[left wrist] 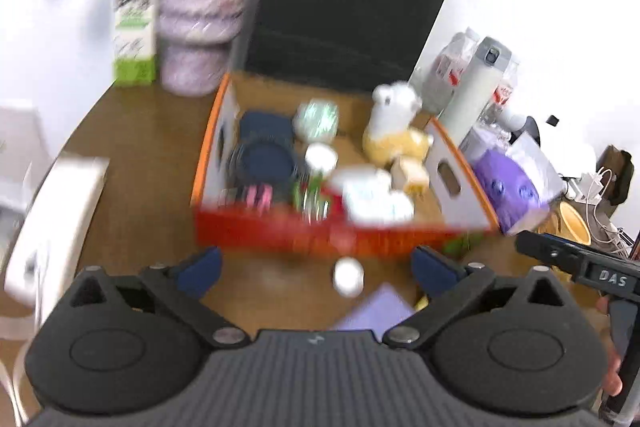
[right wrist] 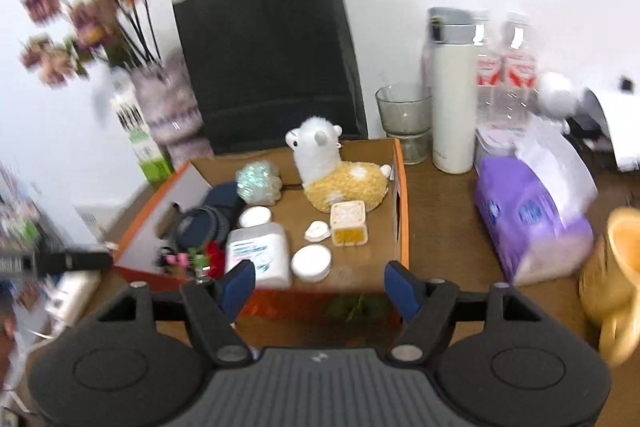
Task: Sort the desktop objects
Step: 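Grasp the black USB cable with the left tool while the right tool grasps the crumpled tissue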
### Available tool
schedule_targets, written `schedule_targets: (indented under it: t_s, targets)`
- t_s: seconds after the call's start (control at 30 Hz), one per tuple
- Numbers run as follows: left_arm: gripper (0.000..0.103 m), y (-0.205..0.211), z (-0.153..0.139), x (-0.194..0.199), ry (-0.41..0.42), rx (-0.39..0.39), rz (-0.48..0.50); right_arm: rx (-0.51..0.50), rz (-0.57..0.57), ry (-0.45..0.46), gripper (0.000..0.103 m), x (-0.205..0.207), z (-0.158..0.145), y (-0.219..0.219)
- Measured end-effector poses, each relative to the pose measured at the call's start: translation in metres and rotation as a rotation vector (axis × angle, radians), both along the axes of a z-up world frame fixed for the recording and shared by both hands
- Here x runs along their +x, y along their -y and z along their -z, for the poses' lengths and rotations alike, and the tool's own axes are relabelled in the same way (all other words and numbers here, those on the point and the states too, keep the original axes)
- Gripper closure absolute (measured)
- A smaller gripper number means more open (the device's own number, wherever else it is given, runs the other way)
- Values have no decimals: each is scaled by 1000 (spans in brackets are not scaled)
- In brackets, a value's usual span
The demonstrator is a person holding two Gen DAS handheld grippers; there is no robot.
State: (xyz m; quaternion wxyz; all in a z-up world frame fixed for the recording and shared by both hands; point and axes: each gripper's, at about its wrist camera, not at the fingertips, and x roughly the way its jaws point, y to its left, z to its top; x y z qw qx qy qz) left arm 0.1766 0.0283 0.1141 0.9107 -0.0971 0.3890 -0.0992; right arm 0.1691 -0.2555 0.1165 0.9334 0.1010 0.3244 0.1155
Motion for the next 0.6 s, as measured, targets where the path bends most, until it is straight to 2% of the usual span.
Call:
schedule_targets:
  t_s: [0.1,0.2,0.3,0.4,0.5,0.6]
  targets:
    - [0,7,19,-61,90,19,-40,-5,16,14,32,-49,17,10]
    - [0,20,50,-111,164,90,-23,-18,19,33,31,-96,40,13]
    - [0,30,75,-147,146,147,-22,-23,40,18,29,-128,69,11]
    - [0,30,85,-178,173,116,-24,-82,20,29,30,-158,88,2]
    - [0,32,91,-198,178,87,-16,-93,-24,40,29,-183,94,-6]
    - [0,39,97,-205,201,159,19,-97,-41,29,29,-194,98,-14]
